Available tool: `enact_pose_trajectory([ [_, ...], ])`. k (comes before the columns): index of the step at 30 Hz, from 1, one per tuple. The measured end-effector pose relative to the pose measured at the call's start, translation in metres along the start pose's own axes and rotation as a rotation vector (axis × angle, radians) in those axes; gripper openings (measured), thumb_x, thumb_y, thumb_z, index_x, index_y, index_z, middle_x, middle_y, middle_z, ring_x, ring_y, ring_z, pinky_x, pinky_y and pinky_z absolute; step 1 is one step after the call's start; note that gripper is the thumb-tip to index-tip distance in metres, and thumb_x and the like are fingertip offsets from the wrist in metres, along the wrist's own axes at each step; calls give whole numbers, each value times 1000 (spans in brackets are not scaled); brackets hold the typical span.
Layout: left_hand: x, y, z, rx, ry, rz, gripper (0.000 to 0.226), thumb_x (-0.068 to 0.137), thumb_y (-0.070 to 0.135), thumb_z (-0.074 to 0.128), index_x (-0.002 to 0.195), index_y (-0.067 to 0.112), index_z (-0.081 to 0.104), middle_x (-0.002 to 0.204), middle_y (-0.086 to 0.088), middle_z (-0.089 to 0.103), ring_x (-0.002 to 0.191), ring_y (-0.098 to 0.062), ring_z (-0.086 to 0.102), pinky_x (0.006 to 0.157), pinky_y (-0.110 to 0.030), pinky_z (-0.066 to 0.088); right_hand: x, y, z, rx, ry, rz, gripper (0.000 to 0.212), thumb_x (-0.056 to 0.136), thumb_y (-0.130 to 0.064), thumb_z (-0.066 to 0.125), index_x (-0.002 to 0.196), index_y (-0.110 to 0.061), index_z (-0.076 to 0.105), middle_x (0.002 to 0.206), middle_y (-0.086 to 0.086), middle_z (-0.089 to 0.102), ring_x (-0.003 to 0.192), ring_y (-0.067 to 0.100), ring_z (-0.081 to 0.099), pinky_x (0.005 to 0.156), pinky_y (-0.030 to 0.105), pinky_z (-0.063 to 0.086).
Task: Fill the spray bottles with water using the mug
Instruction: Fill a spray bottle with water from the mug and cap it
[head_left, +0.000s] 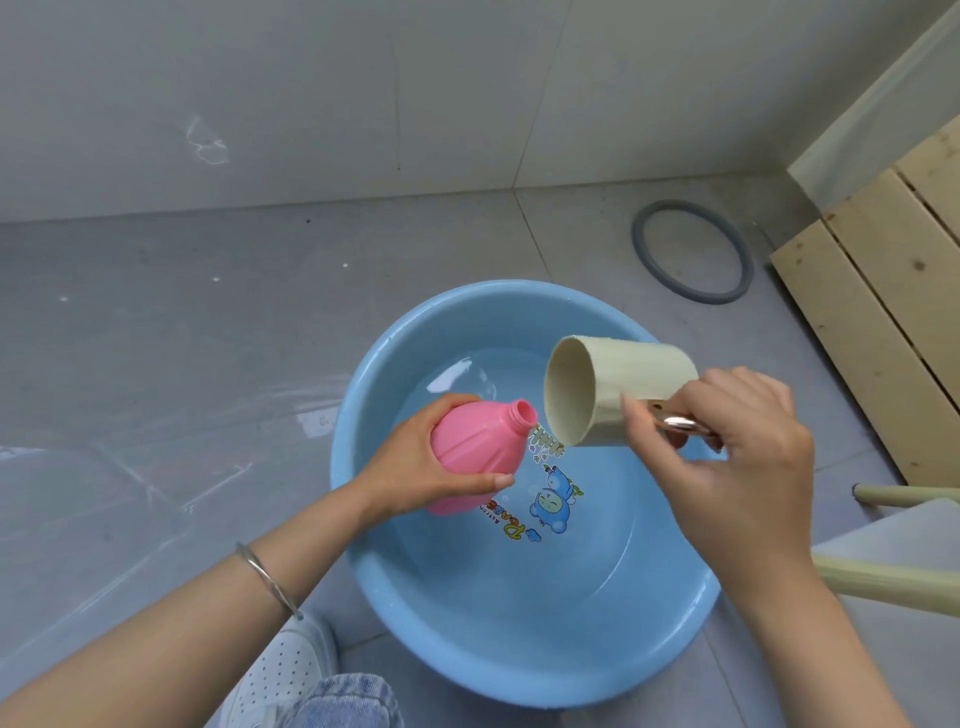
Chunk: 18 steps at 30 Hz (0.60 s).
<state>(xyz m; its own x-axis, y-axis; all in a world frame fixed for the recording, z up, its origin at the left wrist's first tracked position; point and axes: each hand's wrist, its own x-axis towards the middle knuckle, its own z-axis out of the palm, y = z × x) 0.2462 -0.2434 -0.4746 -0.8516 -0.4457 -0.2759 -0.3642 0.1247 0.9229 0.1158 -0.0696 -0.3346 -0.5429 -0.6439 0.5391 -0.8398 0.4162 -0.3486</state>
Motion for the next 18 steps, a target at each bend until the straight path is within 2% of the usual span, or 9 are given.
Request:
enact_pose_trajectory([
  [2, 0, 0, -1, -9, 5, 3, 84, 43, 68, 84, 118, 47, 52, 116, 21, 61, 103, -4, 62, 89, -31, 55, -4, 17, 5, 89, -83, 286, 42, 82, -28, 69, 54, -8, 45, 50, -5, 30, 58, 12, 31, 59, 19, 25],
  [4, 0, 1, -1, -18, 1, 7, 82, 43, 67, 84, 116, 48, 53, 114, 21, 61, 102, -3, 62, 89, -32, 55, -12, 36, 15, 143, -206, 531, 43, 83, -32, 70, 56, -6, 47, 51, 1, 33, 55, 14, 29, 52, 26, 24],
  [5, 0, 1, -1, -18, 0, 10, 81, 43, 67, 84, 115, 48, 53, 114, 23, 61, 102, -3, 62, 89, -31, 55, -18, 44, 21, 120, -266, 587, 44, 84, -34, 69, 57, -6, 48, 51, 0, 33, 54, 15, 28, 52, 30, 24],
  [8, 0, 1, 0, -11, 5, 15, 83, 43, 68, 83, 116, 46, 53, 116, 24, 60, 106, -2, 60, 91, -30, 53, -36, 61, 39, 105, -380, 650, 47, 87, -40, 63, 59, -4, 49, 48, -2, 33, 52, 17, 28, 51, 31, 23],
  [12, 1, 0, 0, -18, 8, 6, 83, 43, 66, 85, 117, 45, 54, 114, 24, 61, 104, -1, 61, 91, -29, 53, -50, 71, 56, 140, -476, 706, 45, 92, -40, 54, 72, -1, 61, 69, 20, 59, 58, 23, 41, 53, 30, 28],
  [14, 1, 0, 0, -20, 10, 3, 83, 43, 65, 85, 117, 45, 54, 114, 23, 61, 103, -1, 61, 90, -29, 54, -54, 74, 62, 112, -496, 693, 42, 92, -39, 55, 72, -4, 62, 72, 17, 61, 62, 24, 47, 54, 30, 30],
  [18, 2, -2, 0, -13, 11, 3, 83, 43, 67, 85, 117, 46, 54, 115, 21, 62, 104, -3, 62, 90, -30, 54, -57, 75, 69, 69, -510, 682, 40, 92, -39, 57, 68, -7, 59, 57, 5, 52, 57, 18, 43, 52, 26, 28],
])
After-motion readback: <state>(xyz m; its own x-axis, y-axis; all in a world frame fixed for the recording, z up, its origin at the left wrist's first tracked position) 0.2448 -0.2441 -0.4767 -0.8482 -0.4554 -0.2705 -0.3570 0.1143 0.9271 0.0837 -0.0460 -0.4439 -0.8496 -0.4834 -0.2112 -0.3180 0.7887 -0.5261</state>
